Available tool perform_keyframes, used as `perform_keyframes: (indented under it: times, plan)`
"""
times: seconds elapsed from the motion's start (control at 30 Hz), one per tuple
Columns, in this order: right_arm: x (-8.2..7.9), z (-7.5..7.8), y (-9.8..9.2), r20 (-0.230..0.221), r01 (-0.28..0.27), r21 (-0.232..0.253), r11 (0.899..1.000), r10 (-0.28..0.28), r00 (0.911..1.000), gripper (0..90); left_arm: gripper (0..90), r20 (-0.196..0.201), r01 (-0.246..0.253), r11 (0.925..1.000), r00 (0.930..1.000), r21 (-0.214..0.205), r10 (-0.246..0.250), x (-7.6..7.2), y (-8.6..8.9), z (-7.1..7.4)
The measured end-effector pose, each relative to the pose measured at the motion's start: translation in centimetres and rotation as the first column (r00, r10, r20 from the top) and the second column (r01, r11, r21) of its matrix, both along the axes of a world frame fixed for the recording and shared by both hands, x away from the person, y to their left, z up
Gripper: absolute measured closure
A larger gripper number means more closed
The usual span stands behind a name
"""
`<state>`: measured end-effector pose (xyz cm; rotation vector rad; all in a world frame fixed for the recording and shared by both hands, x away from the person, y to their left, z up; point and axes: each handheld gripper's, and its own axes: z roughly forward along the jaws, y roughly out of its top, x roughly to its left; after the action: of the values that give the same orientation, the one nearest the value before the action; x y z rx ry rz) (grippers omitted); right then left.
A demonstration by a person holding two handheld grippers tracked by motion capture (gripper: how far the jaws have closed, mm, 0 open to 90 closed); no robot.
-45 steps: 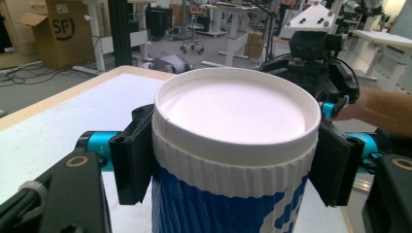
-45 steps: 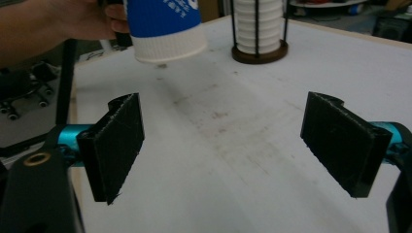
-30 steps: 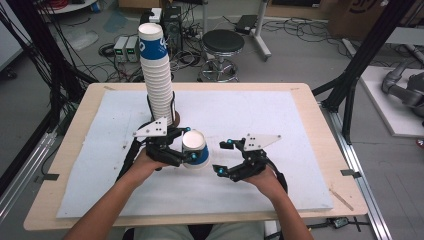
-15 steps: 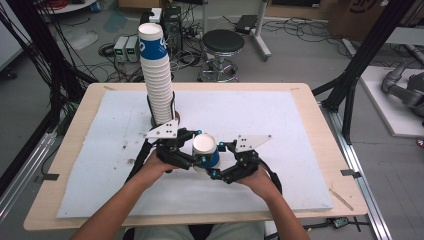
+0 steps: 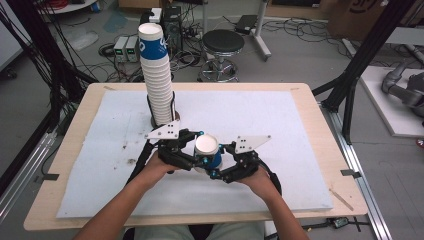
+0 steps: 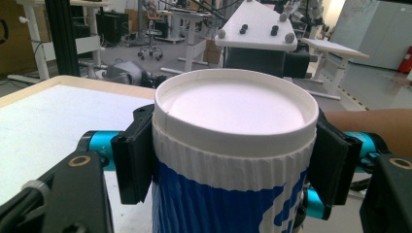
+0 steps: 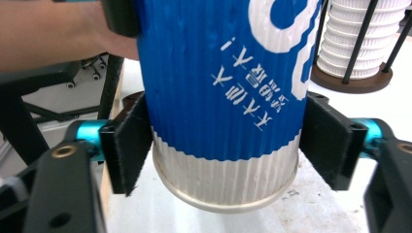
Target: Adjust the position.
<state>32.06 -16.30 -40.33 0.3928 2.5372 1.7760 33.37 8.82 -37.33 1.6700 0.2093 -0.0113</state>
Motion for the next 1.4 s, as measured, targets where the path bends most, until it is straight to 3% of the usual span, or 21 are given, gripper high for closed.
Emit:
perform_keyframes:
  times: [0.23,0.3,0.33,0.5,0.7,0.9,1.03,1.23,1.33,1.4]
  plan:
    - [0.1,0.0,-0.3,-0.009,-0.009,-0.033,0.999,0.009,0.9999,33.1,29.9,-0.013,0.000,0.9997,0.9999,0.026,0.001,0.0,-0.3,-0.3]
    - [0.1,0.1,-0.3,-0.017,-0.006,-0.055,0.998,0.005,0.9998,33.6,25.0,-0.001,-0.048,0.9977,0.9989,0.049,0.048,-0.1,-0.4,-0.2]
    - [0.2,0.1,-0.4,-0.020,-0.006,-0.067,0.998,0.004,0.9998,33.8,19.8,-0.014,-0.064,0.9967,0.9978,0.049,0.065,-0.1,-0.4,-0.3]
    - [0.1,0.1,-0.6,-0.027,-0.007,-0.108,0.994,0.005,0.9996,34.3,15.7,-0.049,-0.063,0.9942,0.9965,0.088,0.067,0.0,0.0,-0.2]
    - [0.3,1.1,-1.1,-0.018,-0.023,-0.205,0.978,0.019,0.9997,34.7,15.6,-0.069,-0.029,0.9892,0.9968,0.144,0.040,0.2,0.7,0.1]
    - [0.6,2.6,-1.1,-0.001,-0.059,-0.305,0.951,0.062,0.9981,34.8,15.4,-0.066,-0.009,0.9819,0.9976,0.189,0.022,0.4,1.1,1.3]
    - [1.0,3.8,-1.0,0.017,-0.079,-0.379,0.922,0.092,0.9956,34.8,14.8,-0.060,0.000,0.9738,0.9981,0.228,0.014,0.5,1.2,1.8]
    - [1.4,5.0,-0.5,0.038,-0.098,-0.484,0.869,0.132,0.9905,34.9,14.0,-0.058,0.019,0.9633,0.9983,0.268,-0.004,0.8,1.1,1.8]
    - [1.4,5.3,-0.4,0.044,-0.095,-0.512,0.853,0.137,0.9897,34.9,14.0,-0.057,0.017,0.9631,0.9984,0.269,-0.001,0.8,1.1,1.8]
    - [1.5,5.4,-0.4,0.044,-0.096,-0.521,0.848,0.139,0.9893,34.9,14.0,-0.055,0.016,0.9628,0.9985,0.270,-0.001,0.8,1.1,1.8]
